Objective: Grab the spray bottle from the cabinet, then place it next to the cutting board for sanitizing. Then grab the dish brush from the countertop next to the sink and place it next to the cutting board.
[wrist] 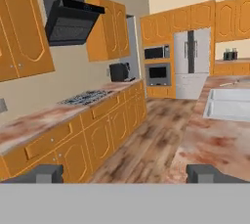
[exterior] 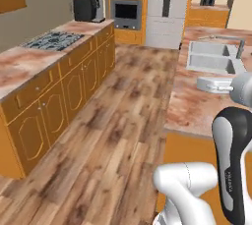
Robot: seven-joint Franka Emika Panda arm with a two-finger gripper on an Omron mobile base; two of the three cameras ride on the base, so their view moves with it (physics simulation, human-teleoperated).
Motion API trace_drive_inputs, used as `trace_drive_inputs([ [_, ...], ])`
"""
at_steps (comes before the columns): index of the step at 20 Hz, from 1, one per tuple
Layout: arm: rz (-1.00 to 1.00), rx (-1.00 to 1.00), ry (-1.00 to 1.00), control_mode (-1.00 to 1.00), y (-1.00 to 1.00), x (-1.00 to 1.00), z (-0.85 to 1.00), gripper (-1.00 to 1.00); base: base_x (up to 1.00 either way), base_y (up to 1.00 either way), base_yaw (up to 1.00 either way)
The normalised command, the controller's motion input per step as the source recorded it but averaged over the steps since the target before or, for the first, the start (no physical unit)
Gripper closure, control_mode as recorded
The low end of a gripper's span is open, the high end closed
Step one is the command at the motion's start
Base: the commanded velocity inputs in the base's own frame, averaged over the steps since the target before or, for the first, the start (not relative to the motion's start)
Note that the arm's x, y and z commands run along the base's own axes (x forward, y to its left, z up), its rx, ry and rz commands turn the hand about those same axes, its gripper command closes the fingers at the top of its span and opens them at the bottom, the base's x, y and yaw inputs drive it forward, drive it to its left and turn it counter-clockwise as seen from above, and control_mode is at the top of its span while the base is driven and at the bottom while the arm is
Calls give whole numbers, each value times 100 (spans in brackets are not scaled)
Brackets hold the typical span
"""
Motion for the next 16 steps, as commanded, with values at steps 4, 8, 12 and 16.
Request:
trace_drive_inputs([
  [4, 0, 0, 0, 100, 0, 0, 0, -100, 44, 85, -72],
  [8, 0, 0, 0, 100, 0, 0, 0, -100, 23, 100, -57],
  [12, 0, 0, 0, 100, 0, 0, 0, -100, 15, 100, -53],
  [16, 0, 0, 0, 100, 0, 0, 0, -100, 35, 100, -57],
])
